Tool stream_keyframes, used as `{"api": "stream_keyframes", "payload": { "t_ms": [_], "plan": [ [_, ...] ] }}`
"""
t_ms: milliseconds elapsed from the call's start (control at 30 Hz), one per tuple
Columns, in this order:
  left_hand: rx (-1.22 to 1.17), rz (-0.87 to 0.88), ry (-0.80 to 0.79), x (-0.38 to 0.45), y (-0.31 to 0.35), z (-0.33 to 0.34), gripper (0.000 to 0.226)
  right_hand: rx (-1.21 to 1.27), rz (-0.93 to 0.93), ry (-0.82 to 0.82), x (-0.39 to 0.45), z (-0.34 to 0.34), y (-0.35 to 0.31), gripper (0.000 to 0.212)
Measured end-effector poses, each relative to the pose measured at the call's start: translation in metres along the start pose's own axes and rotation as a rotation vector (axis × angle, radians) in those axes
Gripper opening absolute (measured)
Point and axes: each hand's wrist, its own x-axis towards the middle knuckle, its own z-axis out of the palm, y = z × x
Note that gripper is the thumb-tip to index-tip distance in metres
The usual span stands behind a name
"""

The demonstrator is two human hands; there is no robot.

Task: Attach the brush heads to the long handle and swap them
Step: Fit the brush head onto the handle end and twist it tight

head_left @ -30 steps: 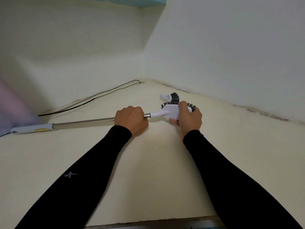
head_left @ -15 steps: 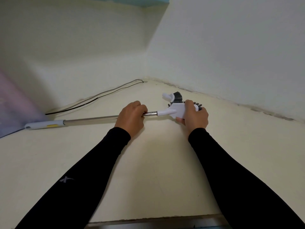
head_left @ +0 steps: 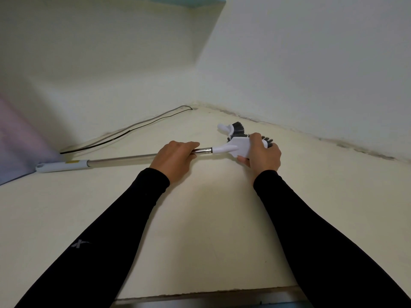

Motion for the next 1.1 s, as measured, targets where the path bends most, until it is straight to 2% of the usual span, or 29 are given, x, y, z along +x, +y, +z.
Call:
{"api": "stream_keyframes", "payload": {
  "t_ms": [200, 333, 533, 733, 900, 1100],
  "plan": [
    [-0.042, -0.017, -0.011, -0.002, 0.001, -0.001, 0.034, -0.002, 0.005, 0.004, 0.0, -0.001, 0.0, 0.042],
    [-0.075, -0.017, 0.024, -0.002, 0.002, 0.0, 0.05, 0.002, 0.007, 0.014, 0.001, 0.0, 0.0, 0.042],
    [-0.062, -0.127, 0.1, 0.001, 0.003, 0.003, 0.032, 0.004, 0.01, 0.017, 0.002, -0.001, 0.001, 0.042],
    [0.021, -0.105, 0.018, 0.002, 0.003, 0.0, 0.008, 0.031, 0.02, 0.016, 0.003, -0.001, 0.002, 0.042],
    [0.044, -0.087, -0.049, 0.002, 0.004, -0.003, 0.005, 0.047, 0.014, 0.014, 0.003, -0.001, 0.002, 0.042],
    [0.126, -0.012, -0.145, 0.004, 0.003, -0.011, 0.018, 0.043, 0.018, 0.002, 0.003, -0.001, 0.002, 0.043]
  ]
}}
